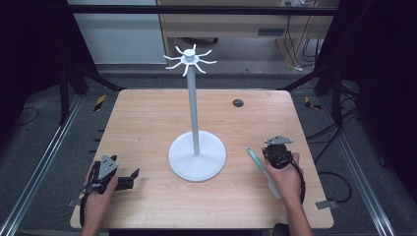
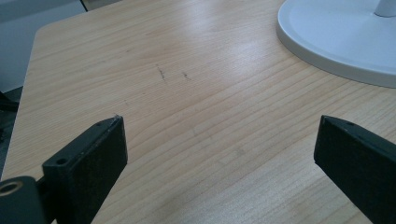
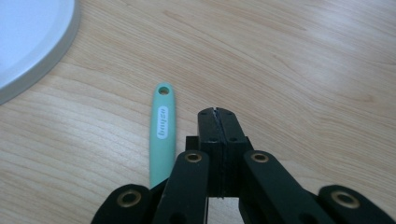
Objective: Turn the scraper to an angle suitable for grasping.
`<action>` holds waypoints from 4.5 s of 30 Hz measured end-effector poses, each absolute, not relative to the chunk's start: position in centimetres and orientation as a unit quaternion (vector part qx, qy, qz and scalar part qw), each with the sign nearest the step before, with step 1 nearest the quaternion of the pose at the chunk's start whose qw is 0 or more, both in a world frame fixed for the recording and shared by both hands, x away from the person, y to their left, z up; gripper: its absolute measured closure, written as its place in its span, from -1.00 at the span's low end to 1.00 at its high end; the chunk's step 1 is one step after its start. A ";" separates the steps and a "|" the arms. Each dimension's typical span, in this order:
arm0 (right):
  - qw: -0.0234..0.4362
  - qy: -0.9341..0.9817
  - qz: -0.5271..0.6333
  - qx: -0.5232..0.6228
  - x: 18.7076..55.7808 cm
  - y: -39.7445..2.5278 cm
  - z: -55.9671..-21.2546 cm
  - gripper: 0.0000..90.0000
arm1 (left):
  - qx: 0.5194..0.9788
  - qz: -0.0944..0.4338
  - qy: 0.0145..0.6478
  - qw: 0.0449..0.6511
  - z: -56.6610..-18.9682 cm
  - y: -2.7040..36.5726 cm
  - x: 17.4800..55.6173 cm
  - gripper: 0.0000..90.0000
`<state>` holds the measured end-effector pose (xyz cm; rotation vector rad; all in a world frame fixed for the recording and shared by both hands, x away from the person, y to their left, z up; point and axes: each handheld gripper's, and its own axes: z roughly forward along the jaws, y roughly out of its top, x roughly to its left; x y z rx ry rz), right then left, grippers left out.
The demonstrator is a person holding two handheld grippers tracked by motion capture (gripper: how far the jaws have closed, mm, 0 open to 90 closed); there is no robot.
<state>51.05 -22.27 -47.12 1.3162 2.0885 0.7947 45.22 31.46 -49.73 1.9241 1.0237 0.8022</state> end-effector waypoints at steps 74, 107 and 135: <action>0.150 0.852 0.287 0.410 48.7 -17.0 -47.2 1.00 | 0.765 0.306 0.404 0.396 -49.9 31.1 45.1 -0.95; 0.120 0.896 0.206 0.376 48.7 -15.2 -45.0 0.29 | 0.741 0.309 0.426 0.417 -49.5 32.5 44.6 -0.94; 0.082 0.924 0.129 0.350 51.8 -13.0 -45.4 0.51 | 0.743 0.308 0.422 0.418 -49.4 32.4 44.7 -0.93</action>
